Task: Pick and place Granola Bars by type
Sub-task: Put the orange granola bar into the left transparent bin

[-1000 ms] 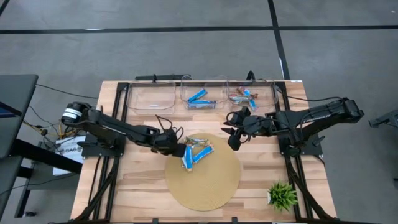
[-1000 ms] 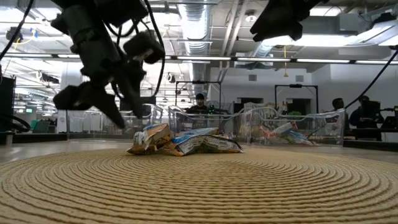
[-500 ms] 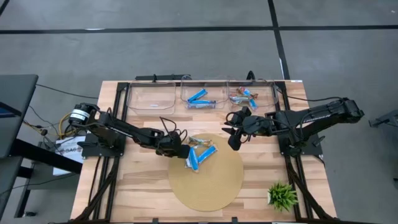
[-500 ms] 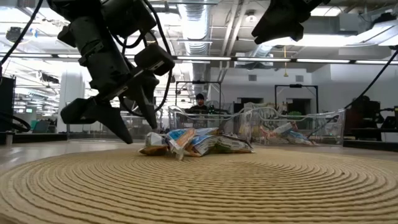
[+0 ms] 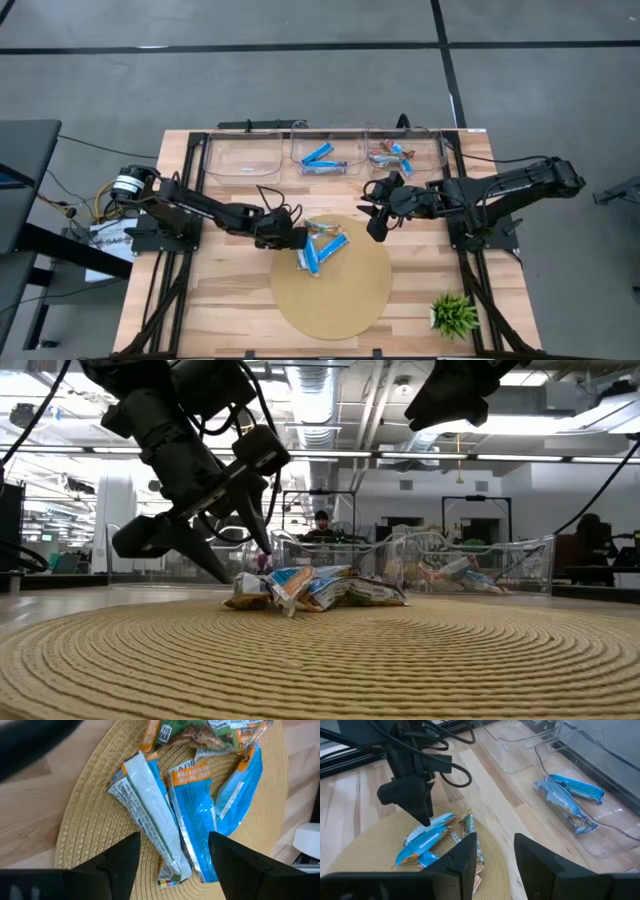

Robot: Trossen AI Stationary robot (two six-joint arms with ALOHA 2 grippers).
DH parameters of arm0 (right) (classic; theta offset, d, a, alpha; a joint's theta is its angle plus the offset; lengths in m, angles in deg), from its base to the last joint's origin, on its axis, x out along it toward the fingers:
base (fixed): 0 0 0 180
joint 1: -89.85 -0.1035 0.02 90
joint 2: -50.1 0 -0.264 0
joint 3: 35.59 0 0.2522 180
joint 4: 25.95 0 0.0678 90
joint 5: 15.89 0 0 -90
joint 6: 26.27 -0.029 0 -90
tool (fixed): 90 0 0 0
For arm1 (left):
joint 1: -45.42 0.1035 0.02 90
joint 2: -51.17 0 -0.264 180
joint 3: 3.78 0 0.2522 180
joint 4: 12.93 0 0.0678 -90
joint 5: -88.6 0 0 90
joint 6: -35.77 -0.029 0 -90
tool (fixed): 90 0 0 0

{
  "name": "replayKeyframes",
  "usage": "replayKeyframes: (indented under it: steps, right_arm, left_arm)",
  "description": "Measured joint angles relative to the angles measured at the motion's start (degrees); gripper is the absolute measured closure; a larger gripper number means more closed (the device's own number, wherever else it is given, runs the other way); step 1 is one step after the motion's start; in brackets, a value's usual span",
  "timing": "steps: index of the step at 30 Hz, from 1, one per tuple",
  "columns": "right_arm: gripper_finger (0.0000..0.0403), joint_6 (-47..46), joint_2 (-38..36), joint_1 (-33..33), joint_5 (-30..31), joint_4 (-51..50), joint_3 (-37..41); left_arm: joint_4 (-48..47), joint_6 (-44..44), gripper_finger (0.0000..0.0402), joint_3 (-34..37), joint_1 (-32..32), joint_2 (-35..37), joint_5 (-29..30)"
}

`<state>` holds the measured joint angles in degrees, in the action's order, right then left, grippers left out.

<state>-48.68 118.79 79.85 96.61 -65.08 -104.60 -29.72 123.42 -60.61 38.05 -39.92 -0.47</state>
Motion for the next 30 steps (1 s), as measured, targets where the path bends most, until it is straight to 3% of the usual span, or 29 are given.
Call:
replayKeyframes:
  steps: [19, 23, 30]
  right_arm:
    - [0.028, 0.3, 0.0, 1.9, -0.1, 0.2, 0.0]
    - [0.028, 0.3, 0.0, 1.9, -0.1, 0.0, 0.0]
    - [0.028, 0.4, 0.0, 1.9, -2.2, -0.1, 0.0]
  left_arm:
    - [0.9, -1.5, 0.0179, -4.7, 0.9, -8.8, -4.3]
    - [-0.5, -3.5, 0.0212, -6.1, 0.9, -9.5, -4.5]
    - [-1.9, -4.9, 0.0309, -6.4, 0.9, -9.6, -4.5]
